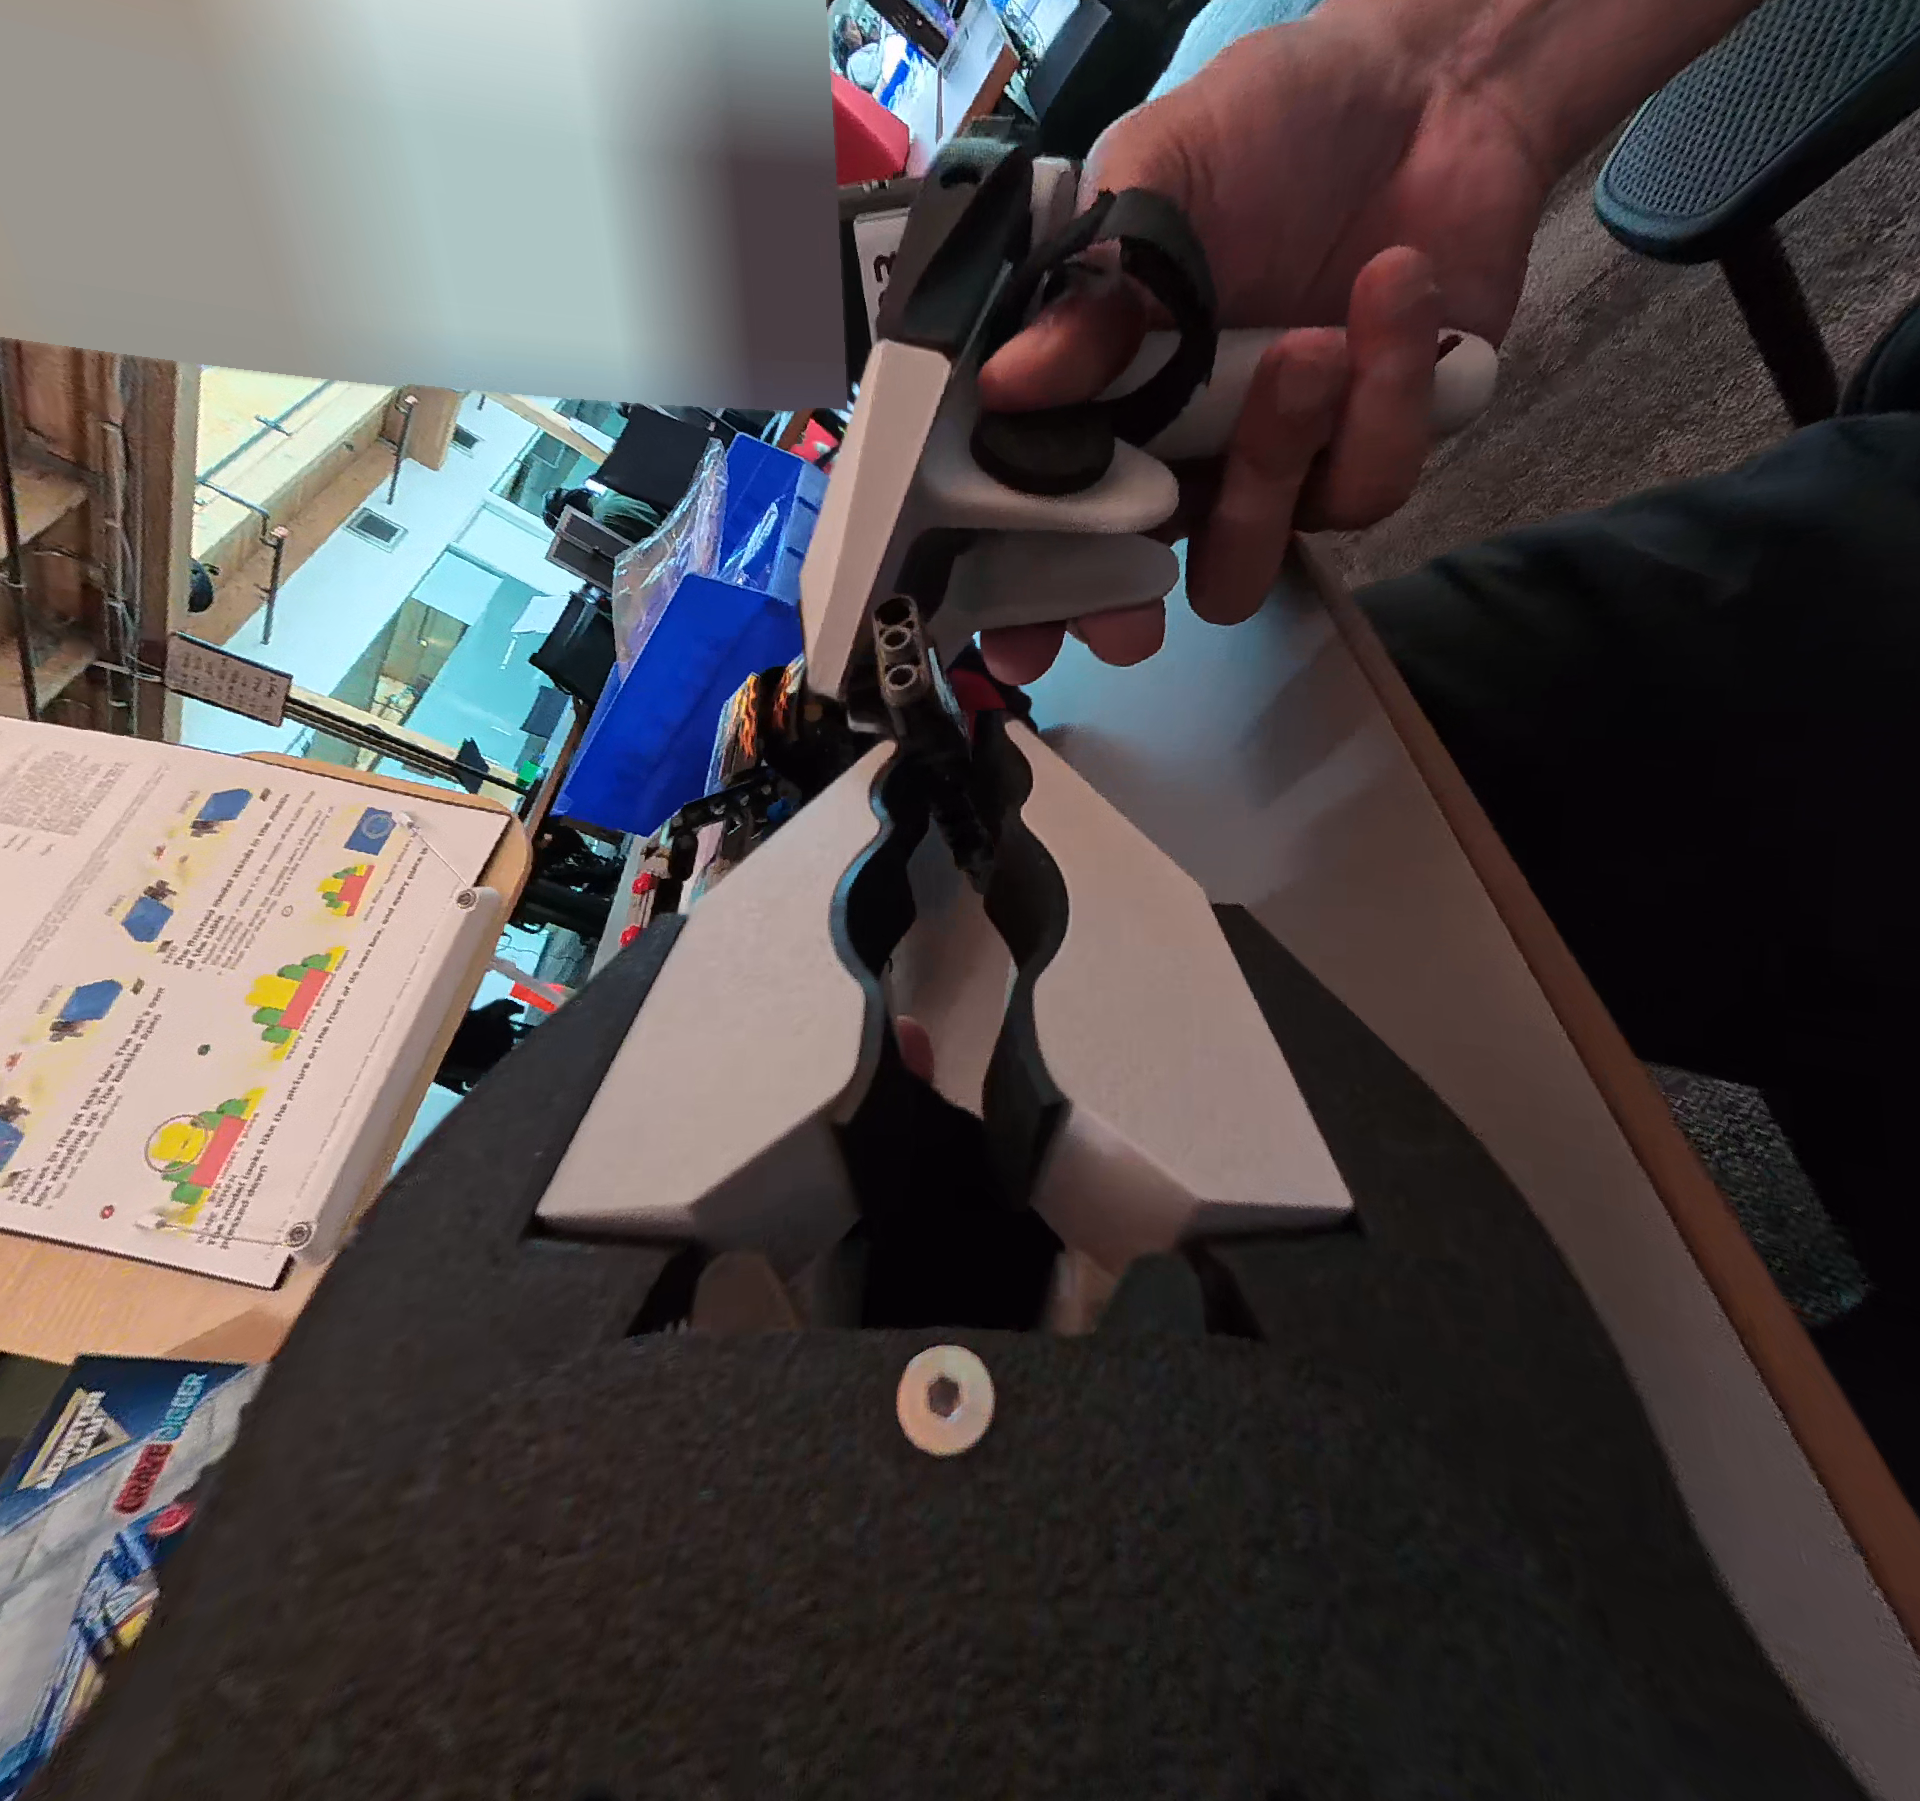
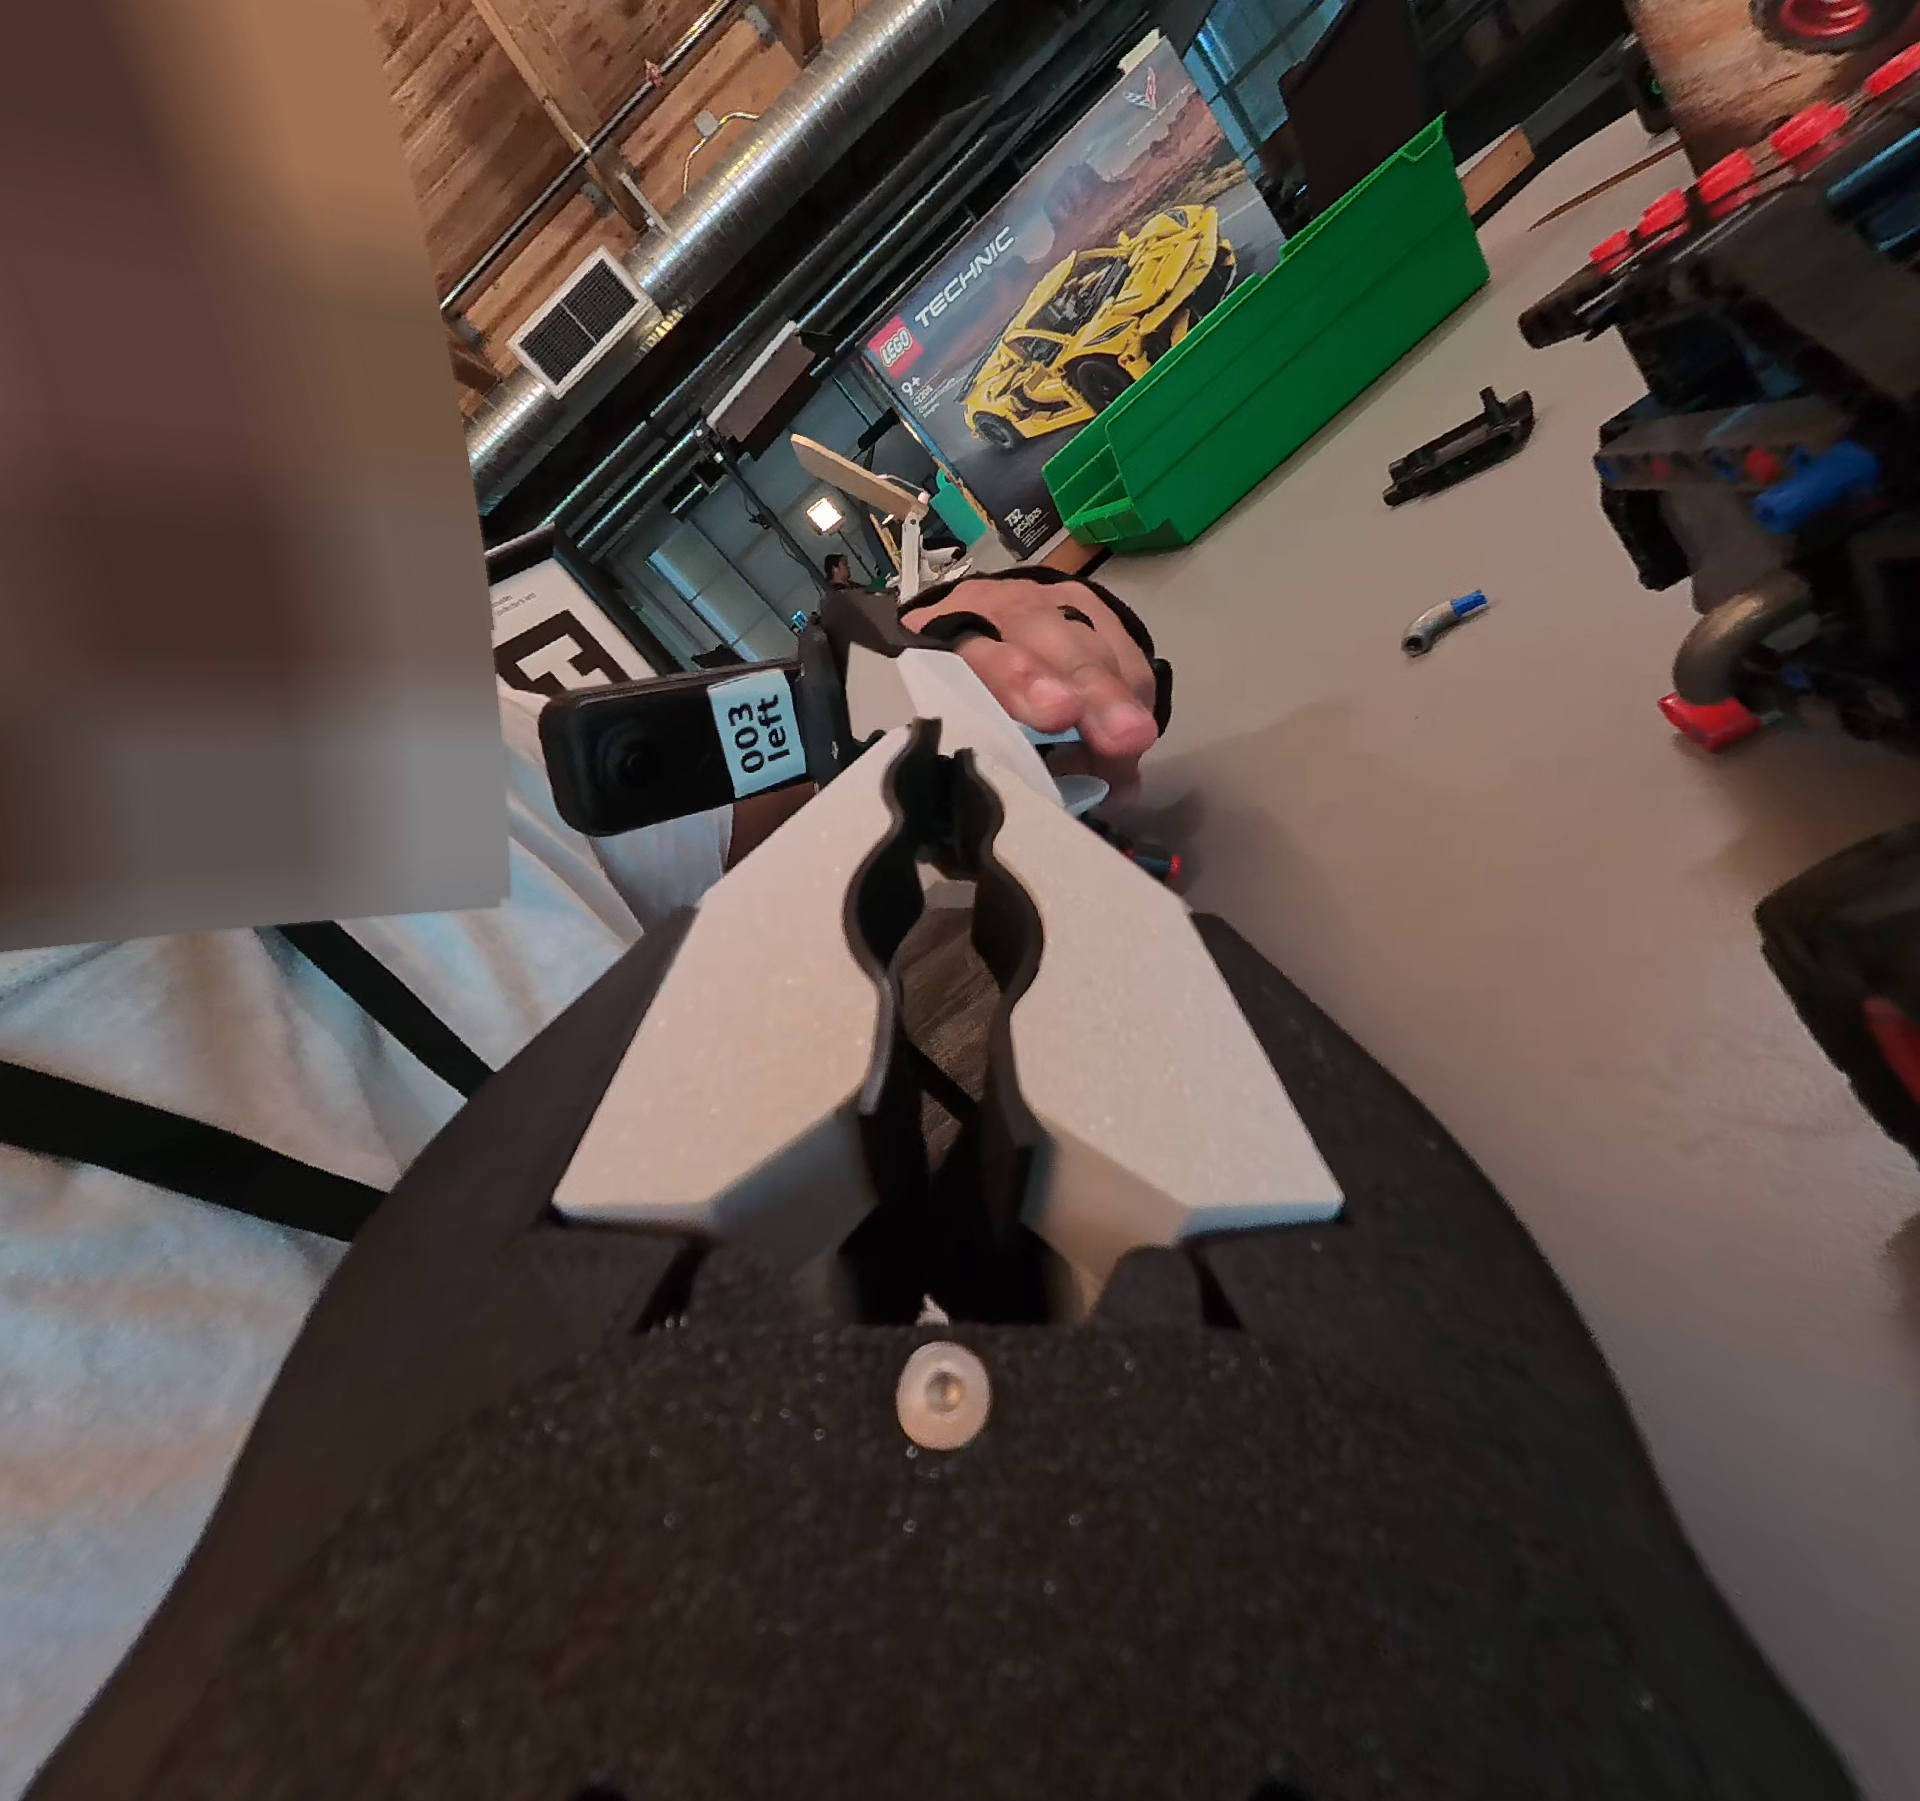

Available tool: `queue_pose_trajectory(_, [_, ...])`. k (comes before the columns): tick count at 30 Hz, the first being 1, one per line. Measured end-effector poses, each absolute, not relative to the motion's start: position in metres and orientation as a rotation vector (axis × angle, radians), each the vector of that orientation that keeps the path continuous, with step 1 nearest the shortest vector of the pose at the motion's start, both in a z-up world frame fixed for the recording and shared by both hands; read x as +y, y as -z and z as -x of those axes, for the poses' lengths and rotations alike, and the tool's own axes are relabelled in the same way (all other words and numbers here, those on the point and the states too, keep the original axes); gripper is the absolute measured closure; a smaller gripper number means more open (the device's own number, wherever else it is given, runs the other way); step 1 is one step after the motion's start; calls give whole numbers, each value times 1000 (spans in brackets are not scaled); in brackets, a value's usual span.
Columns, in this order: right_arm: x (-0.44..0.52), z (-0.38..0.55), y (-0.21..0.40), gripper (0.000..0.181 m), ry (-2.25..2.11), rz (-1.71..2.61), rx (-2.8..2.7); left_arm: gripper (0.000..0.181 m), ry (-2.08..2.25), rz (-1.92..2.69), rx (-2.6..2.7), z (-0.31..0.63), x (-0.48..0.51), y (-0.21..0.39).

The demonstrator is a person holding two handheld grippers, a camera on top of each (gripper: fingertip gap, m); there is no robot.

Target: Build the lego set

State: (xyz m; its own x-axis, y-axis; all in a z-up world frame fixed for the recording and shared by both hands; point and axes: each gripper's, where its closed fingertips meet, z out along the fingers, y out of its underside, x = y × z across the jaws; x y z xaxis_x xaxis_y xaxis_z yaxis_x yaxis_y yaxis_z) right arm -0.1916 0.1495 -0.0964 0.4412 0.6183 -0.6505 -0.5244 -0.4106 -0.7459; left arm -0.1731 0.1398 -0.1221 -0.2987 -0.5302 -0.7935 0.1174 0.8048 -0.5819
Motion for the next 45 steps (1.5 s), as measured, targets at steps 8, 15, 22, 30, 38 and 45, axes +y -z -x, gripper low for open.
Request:
queue_pose_trajectory(8, [151,176,95,181,-1233,1579,-31,173,650,364,1762,167,143,132])
queue_pose_trajectory(15, [163,163,106,168,-572,1694,-280,173,687,540,1703,156,178,128])
queue_pose_trajectory(22, [158,154,98,159,-772,1606,-232,174,1213,861,1569,155,208,94])
queue_pose_trajectory(30, [153,141,90,166,-925,1547,-150,174,1799,1109,1434,158,231,73])
queue_pose_trajectory(38, [135,144,93,175,-729,1526,-174,174,2059,1262,1322,157,249,72])
queue_pose_trajectory(45, [133,166,127,179,-205,1509,-364,174,2101,1347,1214,152,265,74])
